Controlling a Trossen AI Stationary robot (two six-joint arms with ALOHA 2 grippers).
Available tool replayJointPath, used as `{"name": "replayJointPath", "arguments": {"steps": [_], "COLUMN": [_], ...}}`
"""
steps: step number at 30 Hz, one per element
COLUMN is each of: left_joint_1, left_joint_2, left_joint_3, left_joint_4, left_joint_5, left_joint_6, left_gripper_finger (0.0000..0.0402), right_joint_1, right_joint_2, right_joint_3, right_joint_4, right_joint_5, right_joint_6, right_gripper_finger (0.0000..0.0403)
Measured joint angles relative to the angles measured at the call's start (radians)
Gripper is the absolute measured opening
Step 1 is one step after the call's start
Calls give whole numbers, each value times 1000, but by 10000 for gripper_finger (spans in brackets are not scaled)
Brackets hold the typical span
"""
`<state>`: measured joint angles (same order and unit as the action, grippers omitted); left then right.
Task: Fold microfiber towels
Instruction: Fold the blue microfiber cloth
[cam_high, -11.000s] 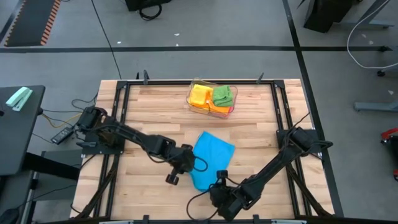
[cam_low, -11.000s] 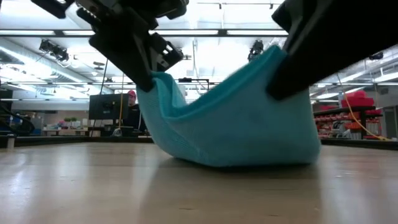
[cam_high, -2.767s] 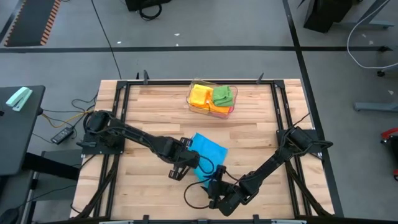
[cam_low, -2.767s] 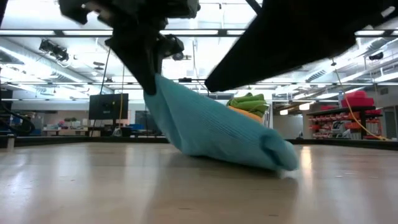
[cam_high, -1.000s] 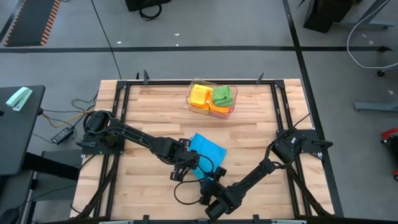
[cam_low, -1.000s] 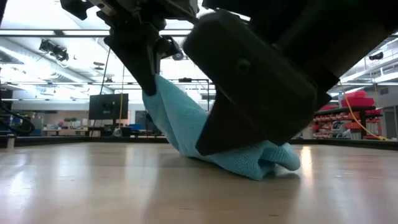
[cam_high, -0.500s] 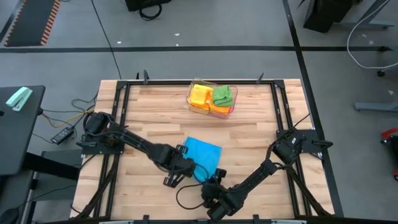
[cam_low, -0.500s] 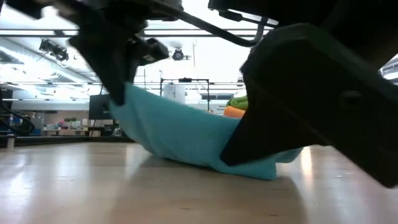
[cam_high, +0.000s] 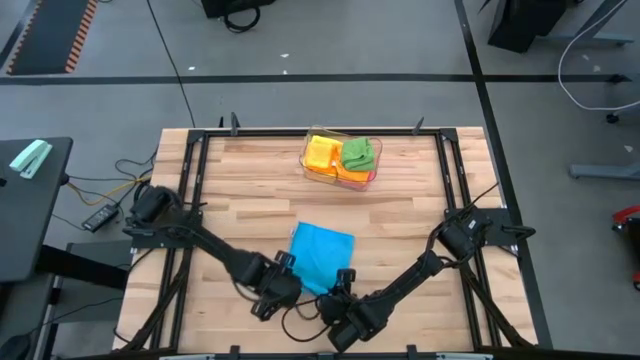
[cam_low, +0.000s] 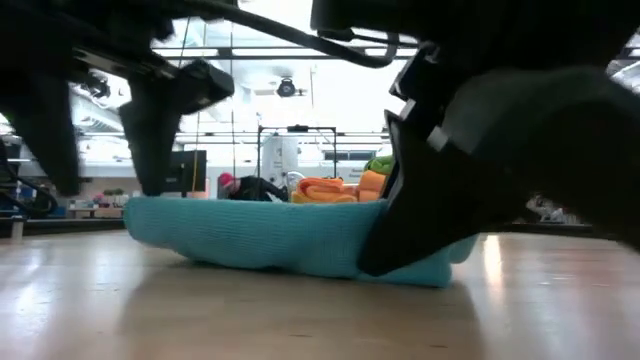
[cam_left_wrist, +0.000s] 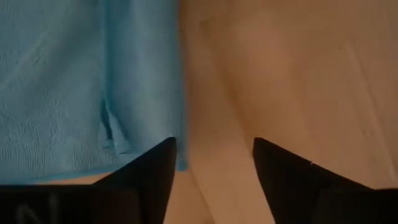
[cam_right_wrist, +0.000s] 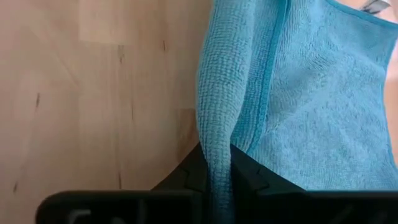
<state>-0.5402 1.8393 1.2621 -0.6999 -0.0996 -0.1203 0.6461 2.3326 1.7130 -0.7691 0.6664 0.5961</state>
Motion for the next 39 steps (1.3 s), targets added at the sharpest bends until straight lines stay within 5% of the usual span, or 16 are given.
{"name": "replayJointPath", "arguments": {"steps": [7, 24, 39], "left_joint_1": [-81, -146, -100], "left_joint_2": [0, -58, -47], "left_joint_3": [0, -76, -209], "left_joint_4": [33, 145, 315], "left_joint_5": [-209, -229, -356], "left_joint_6": [7, 29, 3], "left_gripper_finger": [238, 171, 135], "right_joint_1": [3, 72, 6], "right_joint_2": [-63, -89, -92], "right_joint_3": [0, -1, -1], "right_joint_4": [-9, 0, -6], "right_joint_5": [-30, -171, -175], "right_joint_6": [-85, -310, -262], "right_gripper_finger": [42, 42, 42]}}
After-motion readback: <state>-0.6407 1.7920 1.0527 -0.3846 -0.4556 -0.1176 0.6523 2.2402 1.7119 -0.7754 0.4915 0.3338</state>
